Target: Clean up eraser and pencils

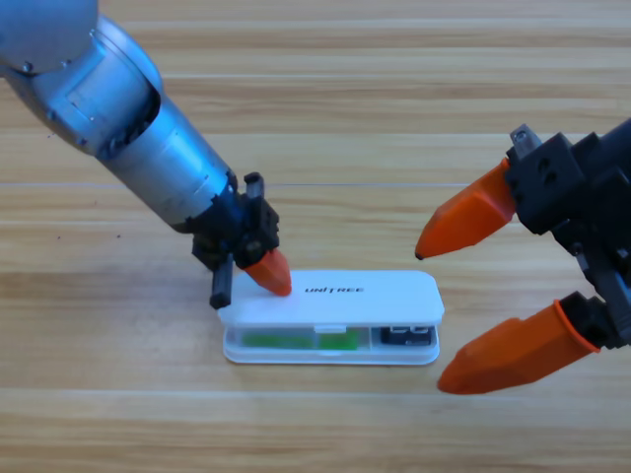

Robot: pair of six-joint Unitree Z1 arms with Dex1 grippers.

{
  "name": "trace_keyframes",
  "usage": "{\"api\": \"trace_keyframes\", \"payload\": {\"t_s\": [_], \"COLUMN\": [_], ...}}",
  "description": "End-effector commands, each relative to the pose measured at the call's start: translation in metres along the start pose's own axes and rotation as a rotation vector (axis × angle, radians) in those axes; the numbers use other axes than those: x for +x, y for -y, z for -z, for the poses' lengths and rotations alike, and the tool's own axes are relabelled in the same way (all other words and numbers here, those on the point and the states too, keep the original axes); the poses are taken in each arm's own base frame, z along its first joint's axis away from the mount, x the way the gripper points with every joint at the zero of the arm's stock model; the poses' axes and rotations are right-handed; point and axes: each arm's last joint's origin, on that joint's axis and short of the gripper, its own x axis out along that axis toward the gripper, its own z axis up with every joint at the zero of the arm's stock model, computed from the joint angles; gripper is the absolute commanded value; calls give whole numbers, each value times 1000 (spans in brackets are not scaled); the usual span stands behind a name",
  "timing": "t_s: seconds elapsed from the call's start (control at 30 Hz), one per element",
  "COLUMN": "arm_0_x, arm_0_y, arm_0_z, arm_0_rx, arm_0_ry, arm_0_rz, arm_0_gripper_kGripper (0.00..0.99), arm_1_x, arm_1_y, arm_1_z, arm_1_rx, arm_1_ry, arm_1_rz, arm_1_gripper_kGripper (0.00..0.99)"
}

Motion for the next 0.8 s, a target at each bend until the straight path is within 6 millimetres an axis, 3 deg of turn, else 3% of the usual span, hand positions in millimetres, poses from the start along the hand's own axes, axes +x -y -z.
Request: {"api": "trace_keyframes", "payload": {"t_s": [0.03, 0.8], "arm_0_x": [26, 42], "arm_0_y": [9, 17], "arm_0_z": [5, 11], "arm_0_rx": [16, 19], "arm_0_ry": [-36, -51], "arm_0_rz": [61, 82], "arm_0_gripper_kGripper": [0, 0], "arm_1_x": [18, 24], "arm_1_y": [7, 9], "arm_1_z": [6, 7], "arm_1_rx": [24, 34], "arm_1_ry": [-31, -48], "arm_1_rz": [-25, -34], "arm_1_gripper_kGripper": [943, 943]}}
